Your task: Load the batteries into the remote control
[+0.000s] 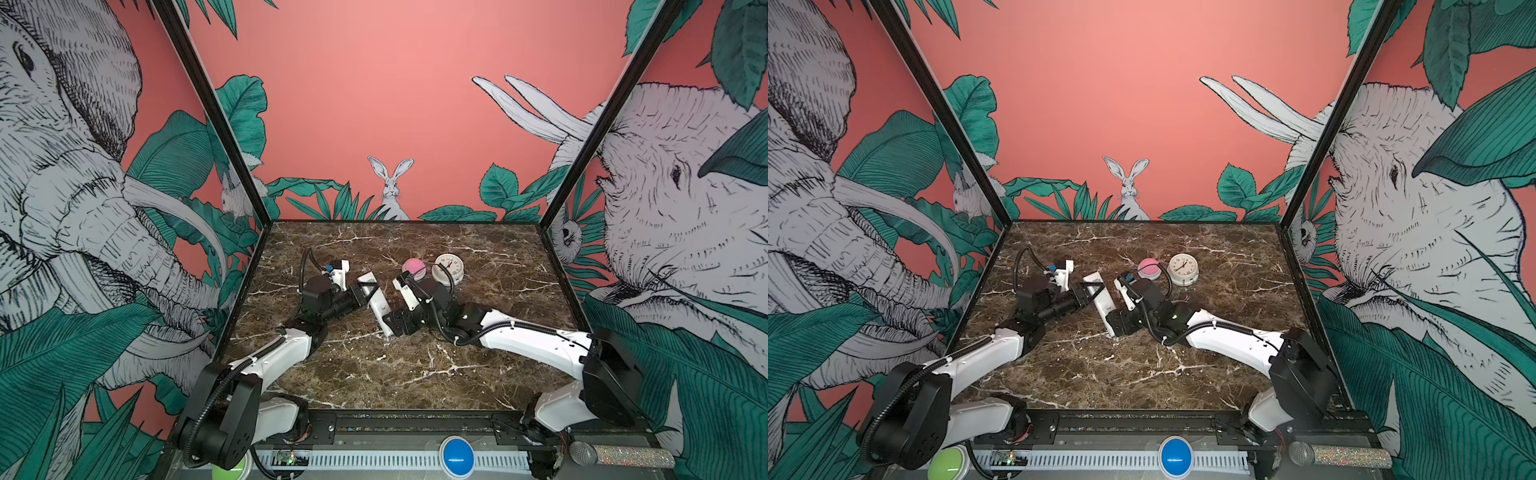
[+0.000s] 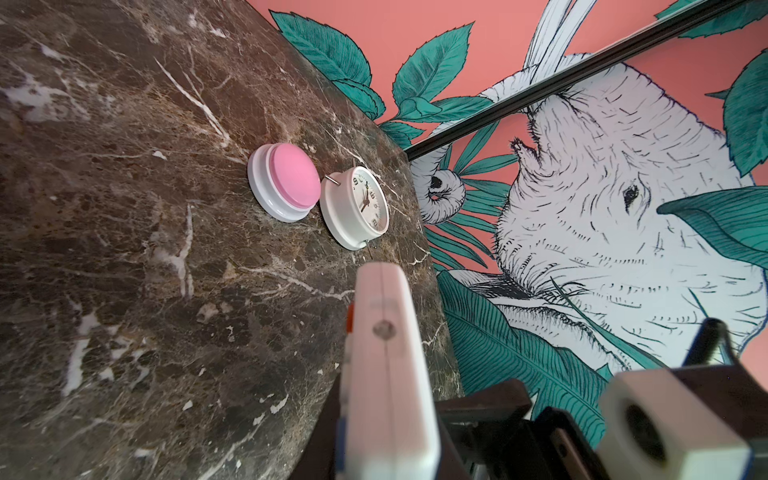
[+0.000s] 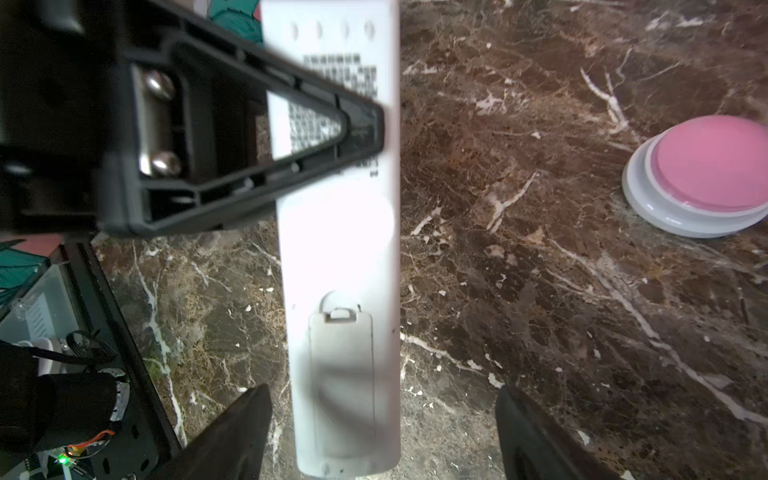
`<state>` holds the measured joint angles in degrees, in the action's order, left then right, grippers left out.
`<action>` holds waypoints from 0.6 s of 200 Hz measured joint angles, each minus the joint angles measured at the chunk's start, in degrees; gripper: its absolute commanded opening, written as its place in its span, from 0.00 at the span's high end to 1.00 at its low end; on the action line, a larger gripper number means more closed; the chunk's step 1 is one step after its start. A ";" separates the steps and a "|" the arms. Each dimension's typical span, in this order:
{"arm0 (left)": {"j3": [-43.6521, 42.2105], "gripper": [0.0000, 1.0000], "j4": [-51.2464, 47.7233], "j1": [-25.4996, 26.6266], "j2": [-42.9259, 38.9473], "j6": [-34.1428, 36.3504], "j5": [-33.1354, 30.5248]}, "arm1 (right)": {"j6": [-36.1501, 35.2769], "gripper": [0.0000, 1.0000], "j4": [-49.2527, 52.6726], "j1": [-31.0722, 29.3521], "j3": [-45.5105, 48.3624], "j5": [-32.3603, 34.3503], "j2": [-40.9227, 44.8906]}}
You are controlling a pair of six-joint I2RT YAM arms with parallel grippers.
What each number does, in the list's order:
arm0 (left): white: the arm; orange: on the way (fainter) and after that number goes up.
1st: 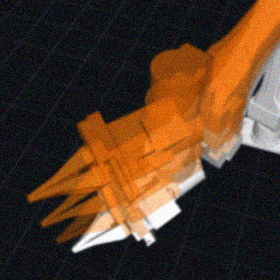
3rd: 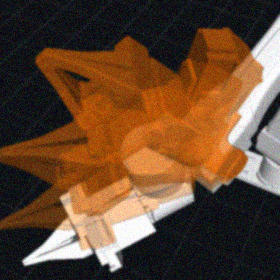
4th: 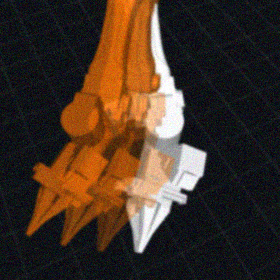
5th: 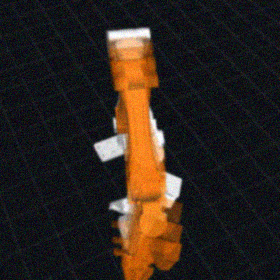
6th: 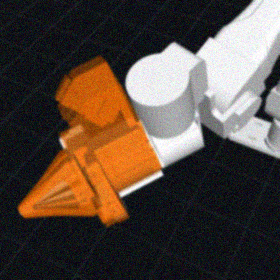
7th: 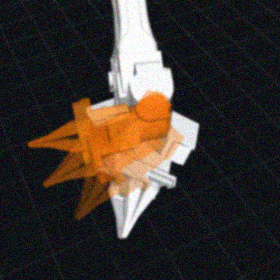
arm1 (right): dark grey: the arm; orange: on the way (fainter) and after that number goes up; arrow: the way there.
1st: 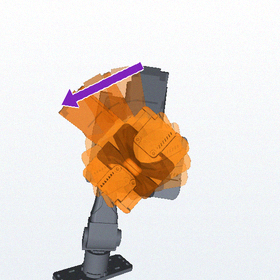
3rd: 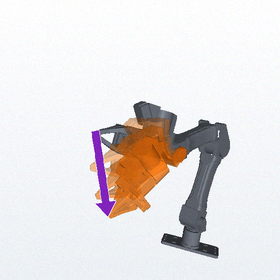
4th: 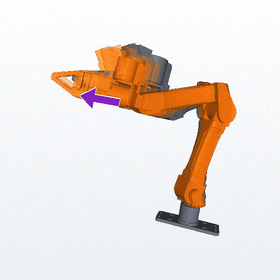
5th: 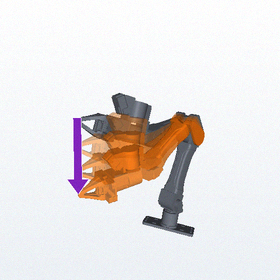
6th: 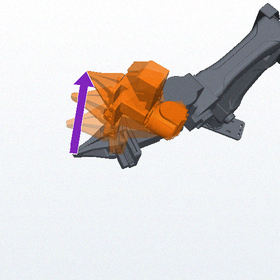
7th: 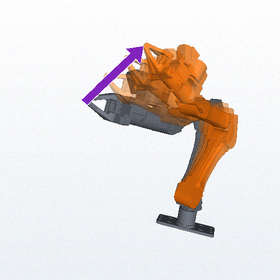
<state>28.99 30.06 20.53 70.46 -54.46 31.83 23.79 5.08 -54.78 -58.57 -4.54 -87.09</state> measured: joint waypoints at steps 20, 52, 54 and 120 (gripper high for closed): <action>0.02 1.00 -0.13 0.00 0.00 -0.04 -0.20 | 0.00 0.13 -0.15 -0.26 -0.11 -0.59 -2.27; 0.02 1.00 -0.11 0.00 0.00 -0.37 -0.28 | -0.02 0.14 -0.13 -0.63 -0.22 -0.85 -3.91; 0.02 1.00 -0.09 0.00 0.00 -0.39 -0.28 | -0.02 0.14 -0.13 -0.63 -0.22 -0.85 -3.93; 0.02 1.00 0.20 0.00 0.02 -1.05 -0.85 | -0.24 0.26 -1.18 -0.66 -1.33 -1.64 -6.64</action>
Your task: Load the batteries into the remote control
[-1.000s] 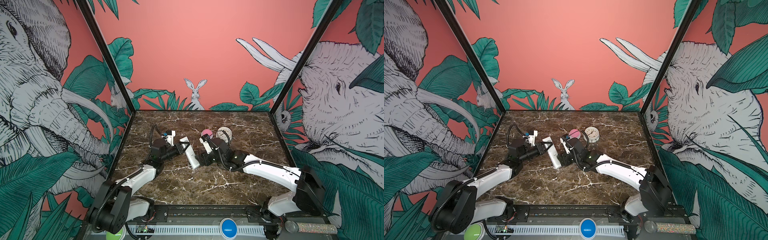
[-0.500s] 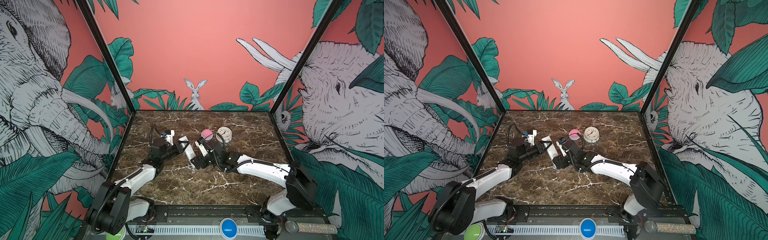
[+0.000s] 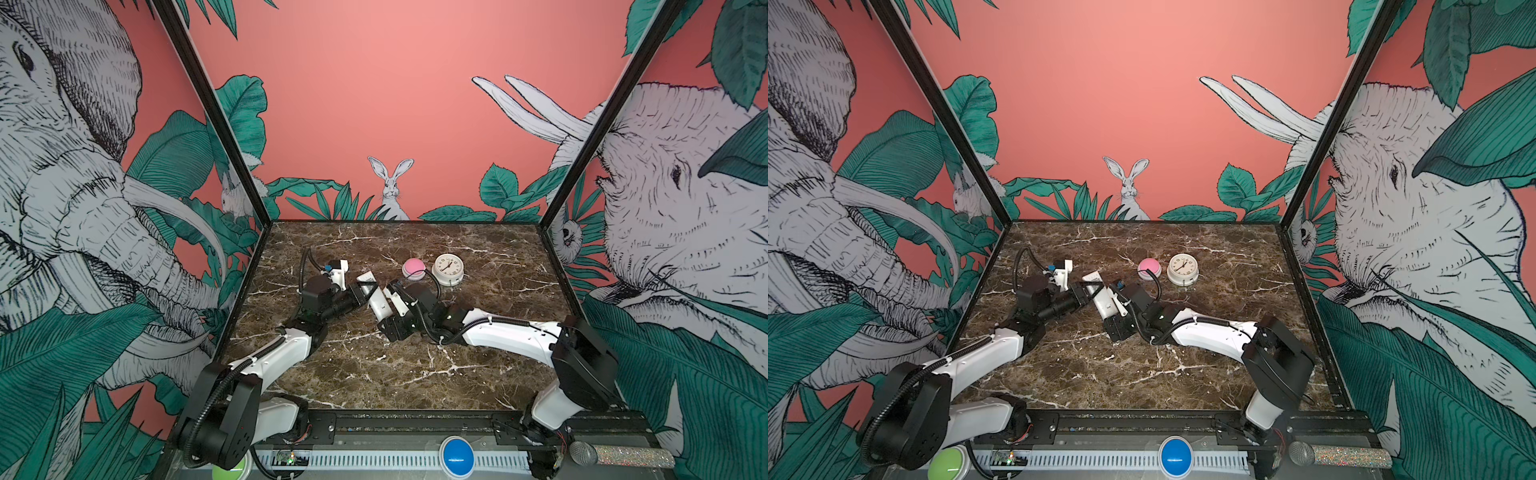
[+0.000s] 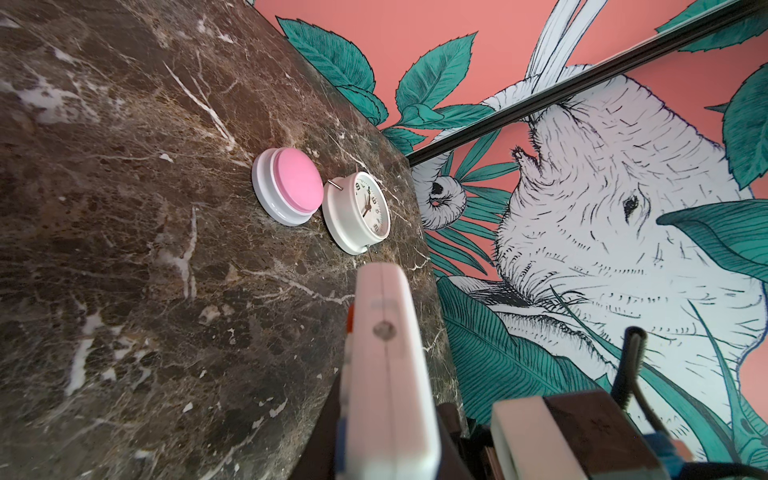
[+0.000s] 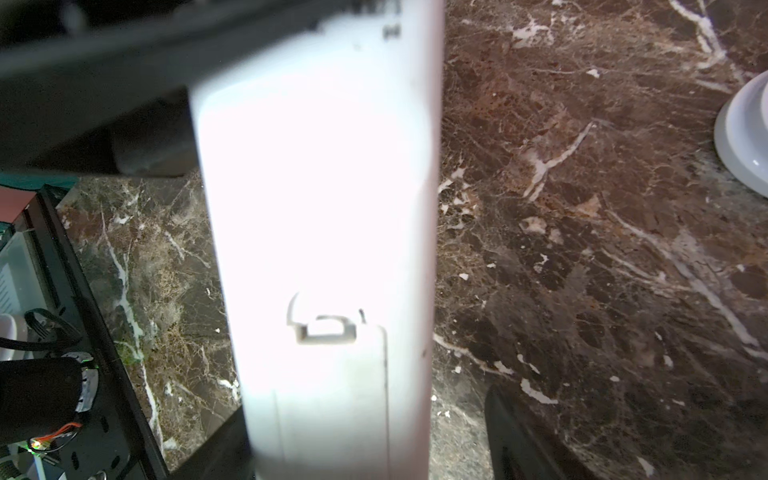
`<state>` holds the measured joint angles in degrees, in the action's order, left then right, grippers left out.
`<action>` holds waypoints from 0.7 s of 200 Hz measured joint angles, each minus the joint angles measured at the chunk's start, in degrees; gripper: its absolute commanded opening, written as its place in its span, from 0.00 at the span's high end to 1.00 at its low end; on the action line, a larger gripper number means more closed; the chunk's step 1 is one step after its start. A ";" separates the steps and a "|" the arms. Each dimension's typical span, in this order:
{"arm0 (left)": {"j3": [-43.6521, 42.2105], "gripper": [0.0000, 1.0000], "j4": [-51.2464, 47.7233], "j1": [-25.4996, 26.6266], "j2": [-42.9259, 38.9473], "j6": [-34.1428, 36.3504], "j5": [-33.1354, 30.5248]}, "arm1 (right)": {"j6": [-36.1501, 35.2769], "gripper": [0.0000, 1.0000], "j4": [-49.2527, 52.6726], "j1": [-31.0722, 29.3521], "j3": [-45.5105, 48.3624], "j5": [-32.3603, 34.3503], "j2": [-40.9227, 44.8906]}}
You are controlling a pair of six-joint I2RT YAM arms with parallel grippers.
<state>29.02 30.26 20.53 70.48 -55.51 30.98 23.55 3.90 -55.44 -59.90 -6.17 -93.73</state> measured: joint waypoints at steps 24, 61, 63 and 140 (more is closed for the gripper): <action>0.00 1.00 0.11 0.00 0.00 -0.02 -0.11 | -0.04 0.33 -0.35 -0.09 -0.07 -0.37 -0.28; 0.00 1.00 0.46 0.00 0.31 -0.04 -0.17 | 0.00 0.42 -0.63 -0.35 -0.07 -0.74 -0.28; 0.00 1.00 0.52 0.00 0.35 -0.04 -0.20 | -0.02 0.42 -0.66 -0.35 -0.07 -0.74 -0.28; 0.09 1.00 0.92 0.00 0.81 -0.20 -0.13 | -0.70 0.68 -0.72 -0.39 -0.07 -1.16 -0.28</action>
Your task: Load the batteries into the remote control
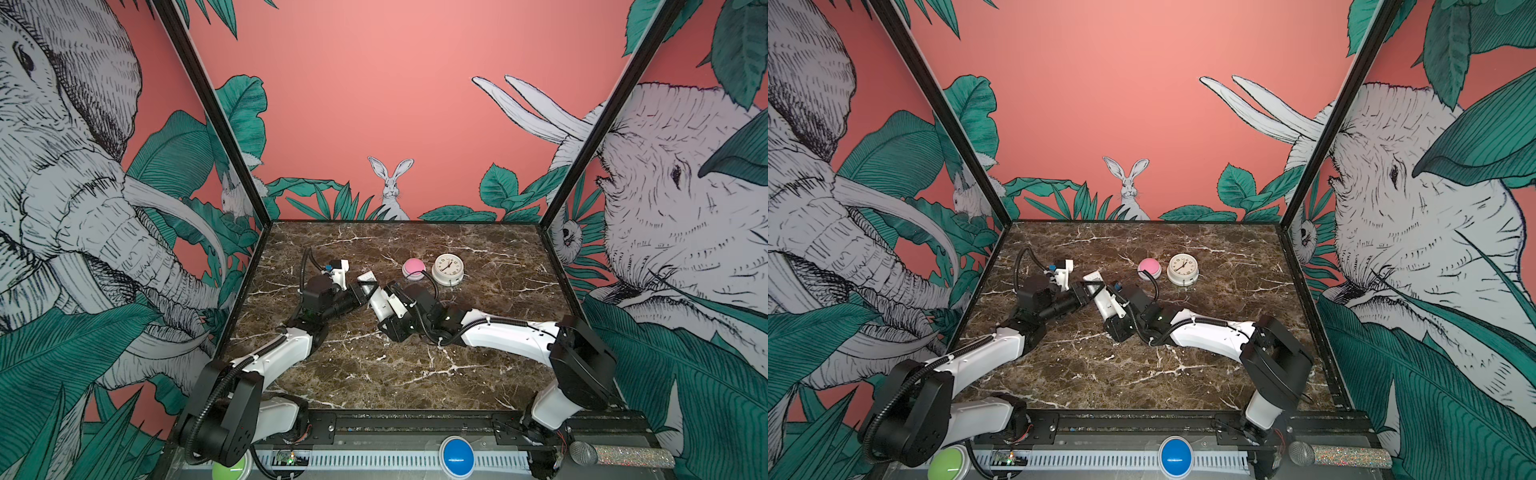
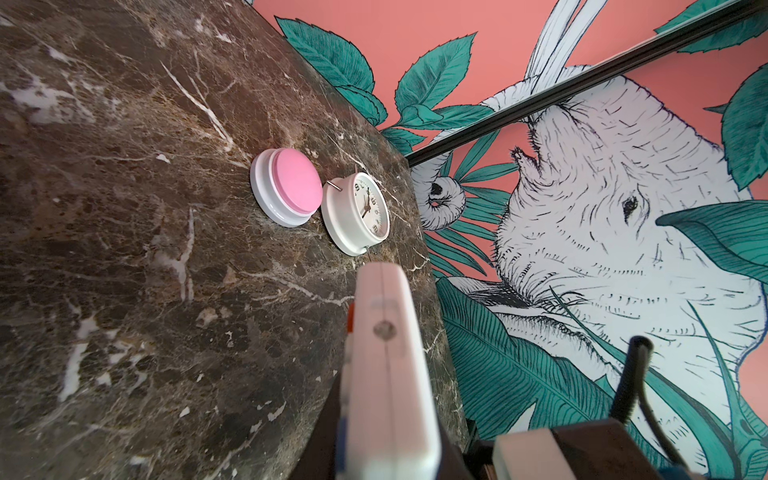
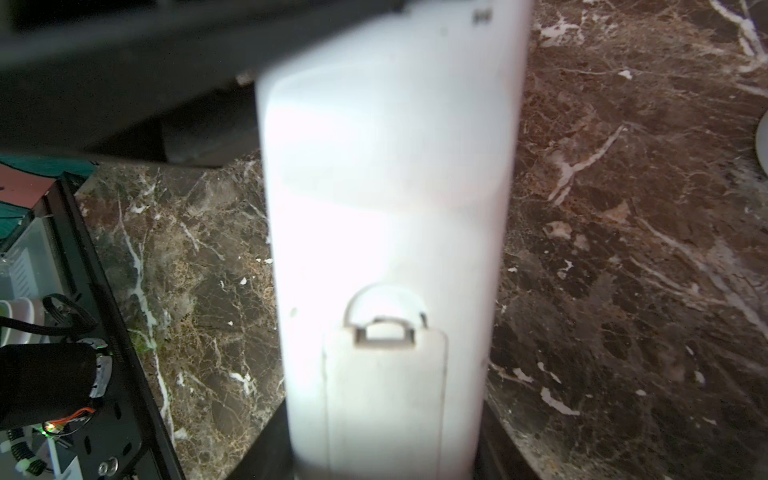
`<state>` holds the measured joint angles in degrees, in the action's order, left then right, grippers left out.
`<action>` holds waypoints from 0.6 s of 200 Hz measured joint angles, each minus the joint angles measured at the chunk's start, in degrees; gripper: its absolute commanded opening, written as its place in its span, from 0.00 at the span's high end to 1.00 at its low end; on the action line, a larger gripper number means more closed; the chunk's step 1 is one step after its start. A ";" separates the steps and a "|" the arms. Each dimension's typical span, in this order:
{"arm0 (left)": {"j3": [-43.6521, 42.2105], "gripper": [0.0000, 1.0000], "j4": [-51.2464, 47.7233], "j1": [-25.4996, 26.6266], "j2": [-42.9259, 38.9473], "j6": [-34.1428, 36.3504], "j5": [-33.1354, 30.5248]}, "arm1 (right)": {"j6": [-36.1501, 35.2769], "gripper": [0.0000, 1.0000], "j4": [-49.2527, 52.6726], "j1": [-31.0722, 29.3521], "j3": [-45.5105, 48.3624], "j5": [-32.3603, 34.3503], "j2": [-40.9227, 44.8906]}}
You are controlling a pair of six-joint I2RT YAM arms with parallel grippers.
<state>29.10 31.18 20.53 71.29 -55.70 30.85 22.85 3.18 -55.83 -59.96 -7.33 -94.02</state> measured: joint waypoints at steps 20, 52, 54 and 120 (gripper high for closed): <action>0.00 1.00 0.00 0.00 0.02 0.00 0.00 | 0.07 0.77 -0.04 0.00 0.00 0.00 0.00; 0.04 0.88 0.00 0.00 0.02 0.04 0.15 | 0.04 0.83 -0.28 0.00 0.00 0.00 0.02; 0.04 0.87 0.00 0.00 0.02 0.07 0.17 | 0.04 0.83 -0.28 0.00 0.00 0.00 0.02; 1.79 0.49 -1.68 0.00 -0.90 2.08 1.68 | -0.20 0.87 -0.92 0.83 0.52 0.00 0.72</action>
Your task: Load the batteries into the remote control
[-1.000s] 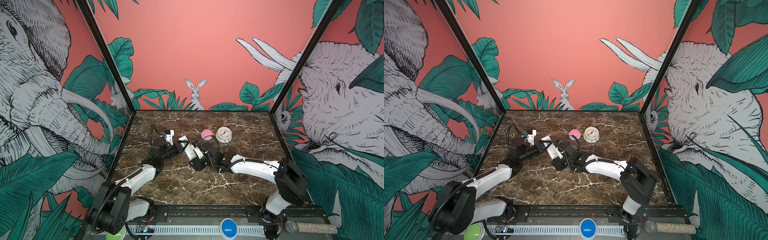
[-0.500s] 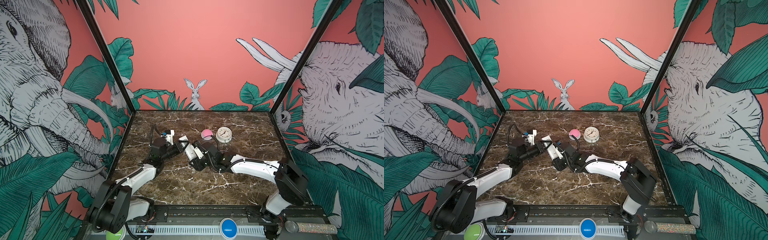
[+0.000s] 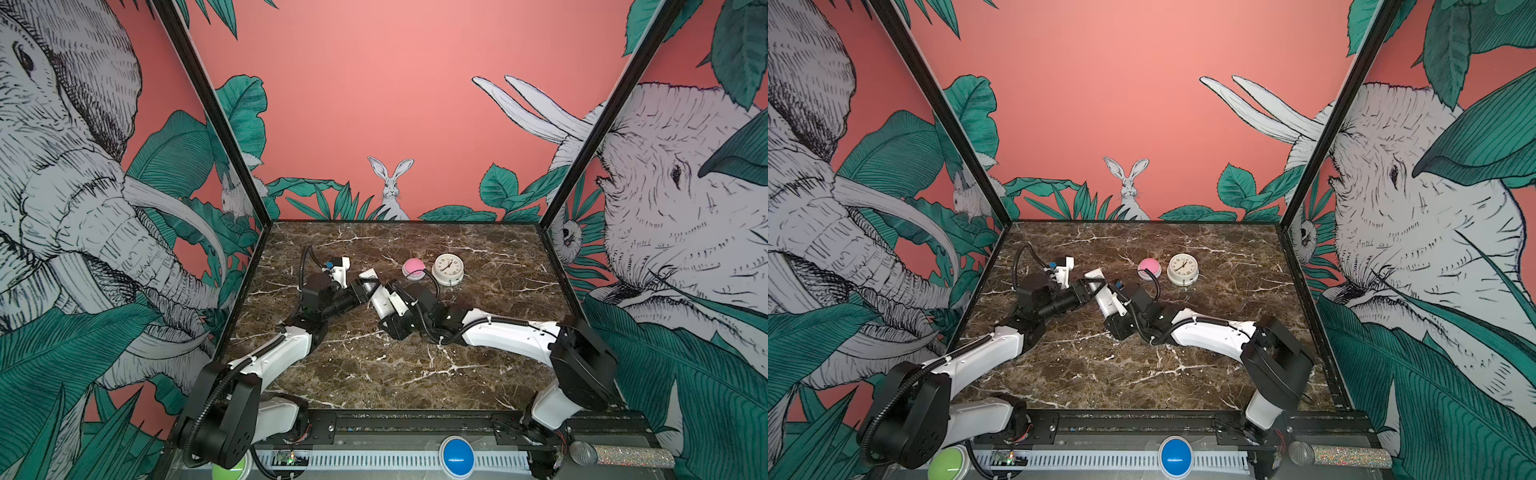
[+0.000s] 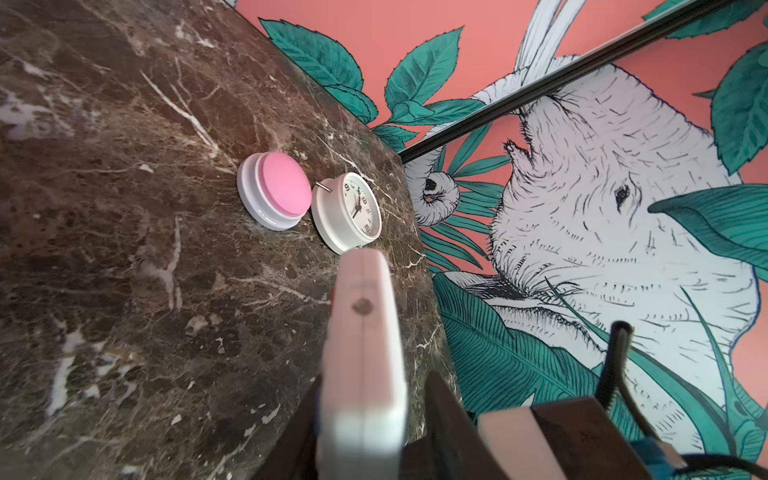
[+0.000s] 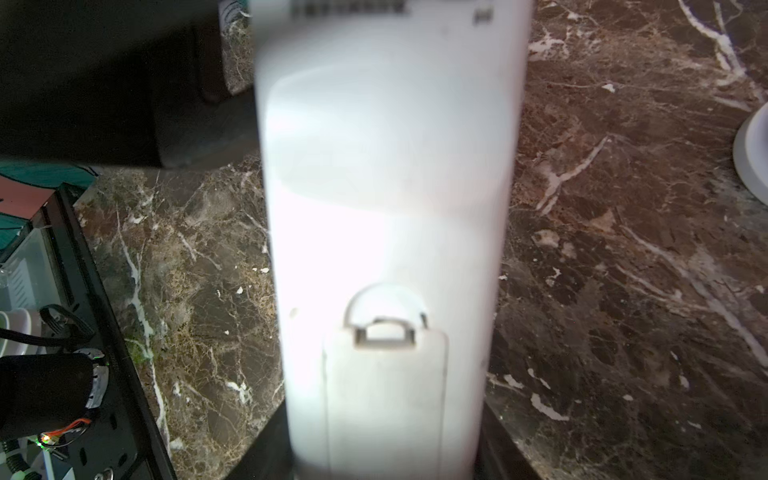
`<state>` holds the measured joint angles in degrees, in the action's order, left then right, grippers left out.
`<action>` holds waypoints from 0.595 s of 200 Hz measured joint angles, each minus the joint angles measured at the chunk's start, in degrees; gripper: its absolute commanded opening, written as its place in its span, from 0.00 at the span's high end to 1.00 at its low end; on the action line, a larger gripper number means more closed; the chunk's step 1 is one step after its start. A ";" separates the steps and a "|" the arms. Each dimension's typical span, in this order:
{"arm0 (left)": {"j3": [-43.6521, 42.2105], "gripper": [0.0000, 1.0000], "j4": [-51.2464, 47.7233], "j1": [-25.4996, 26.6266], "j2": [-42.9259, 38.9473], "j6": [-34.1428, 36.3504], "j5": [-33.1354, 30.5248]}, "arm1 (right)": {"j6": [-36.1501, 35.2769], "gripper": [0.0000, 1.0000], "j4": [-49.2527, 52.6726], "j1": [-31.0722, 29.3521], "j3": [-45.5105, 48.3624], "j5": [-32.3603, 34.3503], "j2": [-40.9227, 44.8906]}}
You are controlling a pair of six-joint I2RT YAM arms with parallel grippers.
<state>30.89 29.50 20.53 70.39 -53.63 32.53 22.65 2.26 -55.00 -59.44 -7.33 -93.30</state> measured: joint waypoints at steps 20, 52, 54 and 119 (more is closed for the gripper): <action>0.57 0.45 -0.09 0.00 -0.81 0.96 1.11 | 0.07 0.87 0.17 0.59 0.35 0.00 1.07; 1.01 0.45 -0.48 0.00 -1.95 2.05 2.71 | 0.07 0.87 0.09 1.84 0.92 -0.11 2.69; 1.01 0.45 -0.57 0.00 -2.03 2.10 2.84 | 0.07 0.87 0.07 1.88 0.98 -0.13 2.80; 2.43 0.38 -3.96 0.00 -6.25 5.66 6.78 | -1.11 0.88 -3.17 5.66 5.84 -6.10 8.74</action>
<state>33.32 25.54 20.53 64.14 -47.97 39.31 21.54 -0.91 -49.34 -53.60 -13.43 -84.55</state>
